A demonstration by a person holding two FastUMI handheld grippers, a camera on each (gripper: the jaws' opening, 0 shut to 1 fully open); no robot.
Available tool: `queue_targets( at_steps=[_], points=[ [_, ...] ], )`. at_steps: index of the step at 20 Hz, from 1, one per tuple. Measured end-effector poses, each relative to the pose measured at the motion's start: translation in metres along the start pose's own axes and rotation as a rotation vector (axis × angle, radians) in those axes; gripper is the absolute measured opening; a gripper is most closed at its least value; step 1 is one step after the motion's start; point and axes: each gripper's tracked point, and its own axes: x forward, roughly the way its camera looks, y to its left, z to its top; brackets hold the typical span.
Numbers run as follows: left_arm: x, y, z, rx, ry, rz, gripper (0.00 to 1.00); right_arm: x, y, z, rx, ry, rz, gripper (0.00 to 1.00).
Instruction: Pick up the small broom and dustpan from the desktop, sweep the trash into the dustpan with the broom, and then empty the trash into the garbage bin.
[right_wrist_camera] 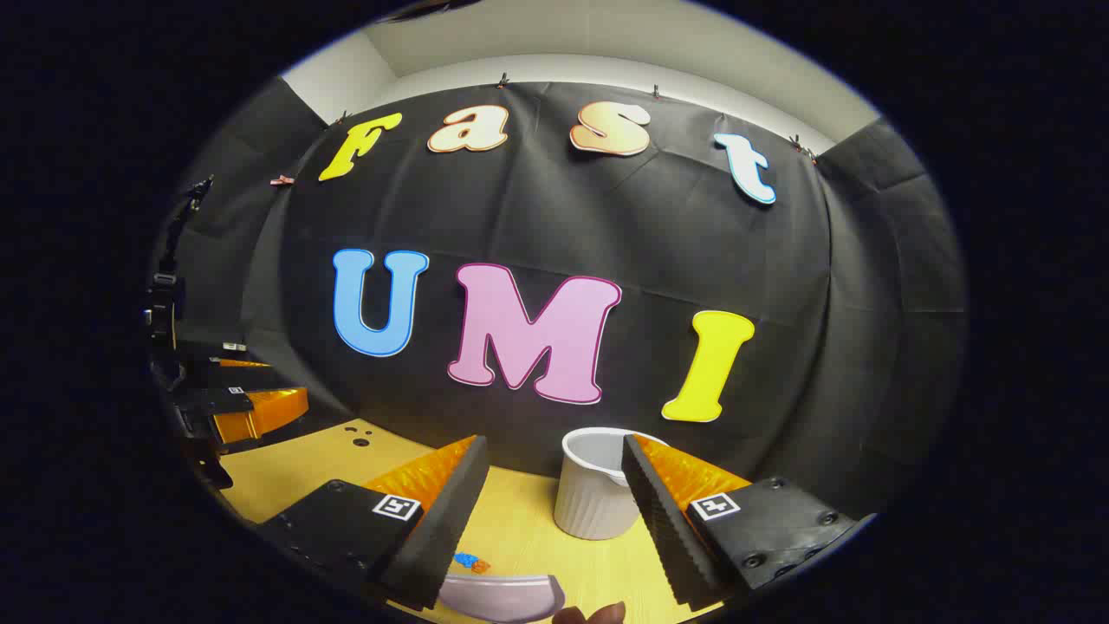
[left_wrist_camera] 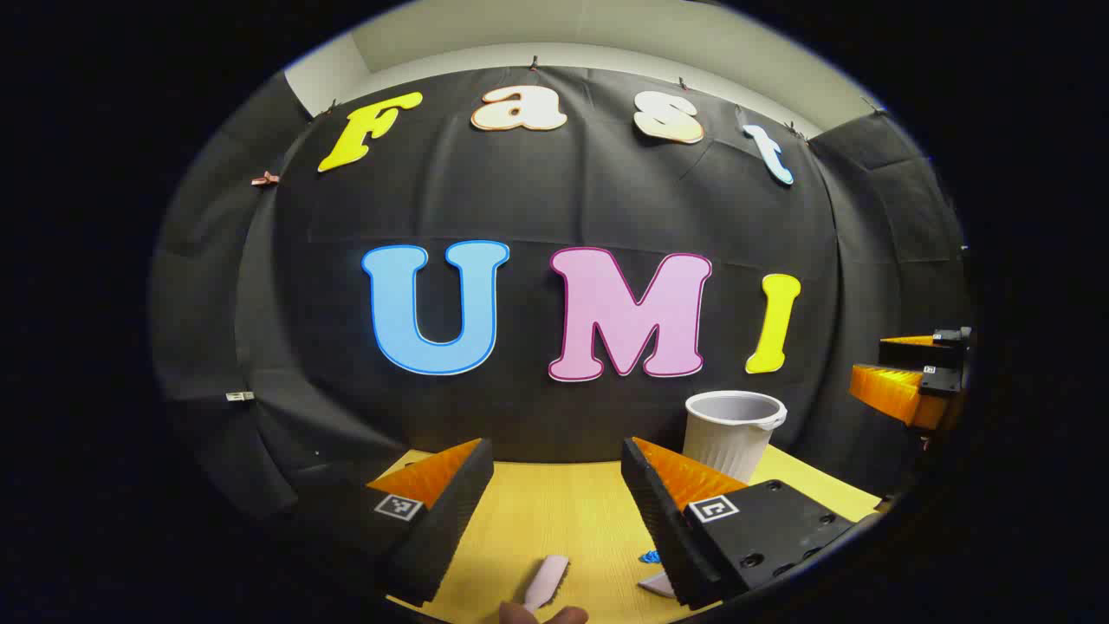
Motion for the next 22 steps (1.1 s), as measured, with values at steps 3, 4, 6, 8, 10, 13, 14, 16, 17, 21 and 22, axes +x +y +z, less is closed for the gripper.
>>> queue_targets(
  at_steps=[3,4,6,8,10,13,14,16,17,21,22],
  points=[
    [0.001,-0.003,0.003,0.003,-0.004,-0.001,0.95,0.001,0.003,-0.001,0.006,0.003,0.015,0.97],
    [0.001,-0.004,0.002,0.008,-0.006,-0.002,0.95,0.003,0.005,-0.001,0.011,-0.003,0.024,0.97],
    [0.000,-0.007,0.004,0.020,-0.013,-0.005,0.95,0.001,0.007,-0.002,0.017,-0.004,0.036,0.97],
    [-0.002,-0.009,0.005,0.028,-0.015,-0.008,0.95,0.001,0.009,-0.005,0.019,0.003,0.048,0.97],
    [-0.002,-0.009,0.005,0.030,-0.011,-0.009,0.96,0.001,0.009,-0.007,0.026,0.012,0.056,0.97],
    [-0.003,-0.009,0.000,0.020,0.001,-0.008,0.95,0.001,0.013,-0.017,0.036,0.052,0.082,0.97],
    [-0.005,-0.007,-0.004,0.023,0.008,-0.005,0.96,-0.001,0.014,-0.030,0.031,0.095,0.099,0.97],
    [-0.009,-0.003,-0.008,0.048,0.011,0.001,0.95,-0.015,0.023,-0.069,0.036,0.231,0.183,0.97],
    [-0.011,-0.002,-0.011,0.058,0.014,0.002,0.95,-0.025,0.024,-0.093,0.034,0.313,0.211,0.97],
    [-0.018,0.004,-0.030,0.065,0.052,0.014,0.95,-0.069,0.019,-0.196,0.031,0.592,0.240,0.97],
    [-0.020,0.006,-0.032,0.067,0.058,0.022,0.95,-0.078,0.022,-0.216,0.026,0.647,0.249,0.98]
  ],
)
